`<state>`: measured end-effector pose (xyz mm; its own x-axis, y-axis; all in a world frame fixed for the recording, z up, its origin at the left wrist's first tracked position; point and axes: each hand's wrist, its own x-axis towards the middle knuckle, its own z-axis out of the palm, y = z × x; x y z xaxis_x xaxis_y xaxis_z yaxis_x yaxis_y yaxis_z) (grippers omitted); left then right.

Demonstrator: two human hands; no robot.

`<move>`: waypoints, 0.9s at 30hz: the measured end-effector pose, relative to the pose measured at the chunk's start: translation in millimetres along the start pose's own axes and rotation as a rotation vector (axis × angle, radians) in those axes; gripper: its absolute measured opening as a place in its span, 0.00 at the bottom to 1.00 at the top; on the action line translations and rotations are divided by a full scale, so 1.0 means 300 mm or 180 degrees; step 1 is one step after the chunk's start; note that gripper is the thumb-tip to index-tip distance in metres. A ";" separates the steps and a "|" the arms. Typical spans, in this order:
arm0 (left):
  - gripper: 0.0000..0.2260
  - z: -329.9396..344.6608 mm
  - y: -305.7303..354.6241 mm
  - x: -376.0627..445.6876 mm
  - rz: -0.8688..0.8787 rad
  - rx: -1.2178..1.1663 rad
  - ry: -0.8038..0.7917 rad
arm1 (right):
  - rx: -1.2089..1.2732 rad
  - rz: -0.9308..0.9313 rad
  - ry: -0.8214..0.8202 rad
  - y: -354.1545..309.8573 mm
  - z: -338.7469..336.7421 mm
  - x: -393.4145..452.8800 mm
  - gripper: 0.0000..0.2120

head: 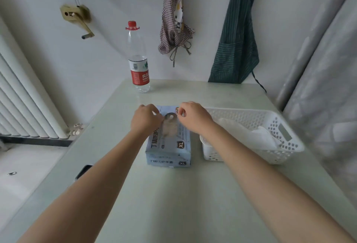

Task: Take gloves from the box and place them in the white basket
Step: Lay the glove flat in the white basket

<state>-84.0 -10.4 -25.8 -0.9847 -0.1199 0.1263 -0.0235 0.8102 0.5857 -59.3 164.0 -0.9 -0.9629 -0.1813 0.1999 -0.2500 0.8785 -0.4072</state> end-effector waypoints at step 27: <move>0.10 -0.032 -0.059 -0.029 0.0169 -0.0886 -0.0022 | 0.1465 0.0068 0.1129 -0.165 -0.075 0.041 0.01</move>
<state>-73.5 -29.1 -29.6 -0.9845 -0.0766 0.1579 0.0757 0.6263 0.7759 -56.6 128.2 41.7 -0.8950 0.0632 0.4416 -0.3259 0.5832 -0.7441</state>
